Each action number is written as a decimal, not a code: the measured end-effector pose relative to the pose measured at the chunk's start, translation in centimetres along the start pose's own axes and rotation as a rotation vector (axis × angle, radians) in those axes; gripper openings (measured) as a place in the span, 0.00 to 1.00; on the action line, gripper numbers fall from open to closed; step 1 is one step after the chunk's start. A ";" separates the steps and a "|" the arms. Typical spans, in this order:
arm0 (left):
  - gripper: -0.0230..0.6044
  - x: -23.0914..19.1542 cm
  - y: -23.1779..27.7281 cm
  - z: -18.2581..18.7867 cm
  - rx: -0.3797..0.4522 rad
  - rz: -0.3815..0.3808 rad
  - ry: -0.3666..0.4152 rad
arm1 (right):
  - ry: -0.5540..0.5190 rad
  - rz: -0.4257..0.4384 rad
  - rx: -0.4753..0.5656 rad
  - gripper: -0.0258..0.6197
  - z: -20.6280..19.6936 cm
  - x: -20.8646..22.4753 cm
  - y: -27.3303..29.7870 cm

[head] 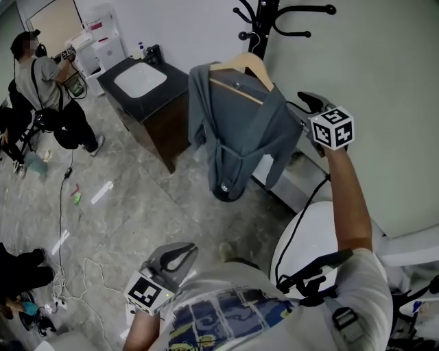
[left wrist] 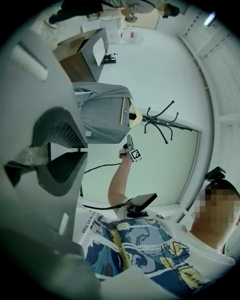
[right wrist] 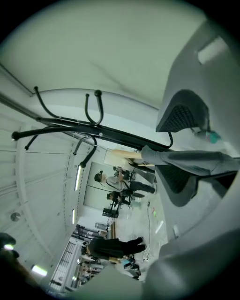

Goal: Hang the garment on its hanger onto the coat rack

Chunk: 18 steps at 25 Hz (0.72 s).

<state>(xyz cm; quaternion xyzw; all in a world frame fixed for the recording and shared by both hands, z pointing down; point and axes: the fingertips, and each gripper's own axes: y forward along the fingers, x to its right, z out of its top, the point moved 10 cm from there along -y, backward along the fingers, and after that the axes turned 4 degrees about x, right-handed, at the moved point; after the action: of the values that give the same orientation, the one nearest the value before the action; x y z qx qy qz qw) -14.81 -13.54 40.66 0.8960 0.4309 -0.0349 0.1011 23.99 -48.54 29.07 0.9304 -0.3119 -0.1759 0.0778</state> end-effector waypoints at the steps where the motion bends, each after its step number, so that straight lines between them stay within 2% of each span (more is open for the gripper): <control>1: 0.08 0.3 -0.6 -0.2 0.000 -0.004 -0.003 | -0.016 -0.035 0.008 0.36 0.4 -0.6 -1.2; 4: 0.08 1.0 -2.0 -0.8 -0.003 -0.025 -0.002 | -0.048 -0.090 0.029 0.36 1.1 -3.2 -4.4; 7: 0.08 1.8 -2.9 -1.2 0.001 -0.063 0.008 | -0.057 -0.082 0.031 0.36 0.8 -6.9 -7.0; 14: 0.08 4.5 -5.3 -2.0 0.022 -0.138 0.017 | 0.016 0.018 0.002 0.33 -2.0 -18.1 -13.0; 18: 0.08 6.0 -6.5 -3.0 0.018 -0.171 0.023 | 0.057 0.072 -0.019 0.19 -4.4 -24.3 -16.2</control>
<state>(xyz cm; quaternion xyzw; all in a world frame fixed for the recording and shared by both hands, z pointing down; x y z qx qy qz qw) -16.20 -4.37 41.68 0.8571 0.5068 -0.0371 0.0847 16.53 -20.73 35.79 0.9225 -0.3410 -0.1495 0.1017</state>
